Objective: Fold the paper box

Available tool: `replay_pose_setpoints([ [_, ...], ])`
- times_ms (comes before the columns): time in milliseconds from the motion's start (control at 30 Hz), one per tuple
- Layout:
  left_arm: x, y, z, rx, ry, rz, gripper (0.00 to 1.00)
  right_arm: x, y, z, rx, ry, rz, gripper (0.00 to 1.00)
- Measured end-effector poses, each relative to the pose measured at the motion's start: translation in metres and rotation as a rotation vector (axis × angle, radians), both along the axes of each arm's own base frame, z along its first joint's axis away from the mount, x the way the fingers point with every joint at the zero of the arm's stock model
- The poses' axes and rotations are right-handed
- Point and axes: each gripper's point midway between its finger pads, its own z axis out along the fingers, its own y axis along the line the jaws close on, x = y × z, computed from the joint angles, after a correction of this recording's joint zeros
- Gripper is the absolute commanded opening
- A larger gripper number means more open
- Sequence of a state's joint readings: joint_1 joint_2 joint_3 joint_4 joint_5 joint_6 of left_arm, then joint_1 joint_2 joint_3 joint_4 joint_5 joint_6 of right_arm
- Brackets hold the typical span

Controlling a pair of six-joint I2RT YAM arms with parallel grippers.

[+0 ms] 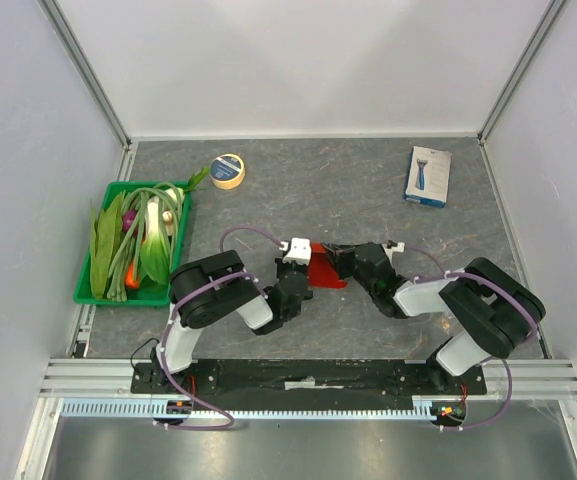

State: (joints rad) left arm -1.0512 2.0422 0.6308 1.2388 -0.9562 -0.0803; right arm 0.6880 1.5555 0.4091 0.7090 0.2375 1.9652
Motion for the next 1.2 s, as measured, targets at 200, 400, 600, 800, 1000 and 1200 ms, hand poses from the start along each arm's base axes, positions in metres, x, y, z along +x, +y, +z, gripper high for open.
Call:
replay_pose_setpoints([
  [200,-0.006,0.005,-0.001,0.020,0.016,-0.025,0.48,-0.001,0.003,0.000,0.019,0.006,0.000,0.00],
  [400,-0.033,0.027,0.021,-0.027,0.068,-0.155,0.64,0.001,0.008,0.000,0.014,0.029,0.015,0.00],
  [600,-0.066,0.054,0.032,-0.165,0.113,-0.240,0.57,0.013,0.013,0.004,-0.016,0.087,0.029,0.00],
  [800,-0.061,0.061,0.010,-0.113,0.205,-0.182,0.62,0.024,0.008,0.004,-0.018,0.143,0.045,0.00],
  [1000,-0.015,0.066,-0.009,-0.121,0.261,-0.125,0.62,0.028,0.006,0.002,0.009,0.170,0.063,0.00],
  [1200,0.003,0.049,0.001,-0.127,0.204,-0.260,0.57,0.033,0.007,0.001,0.026,0.188,0.070,0.01],
])
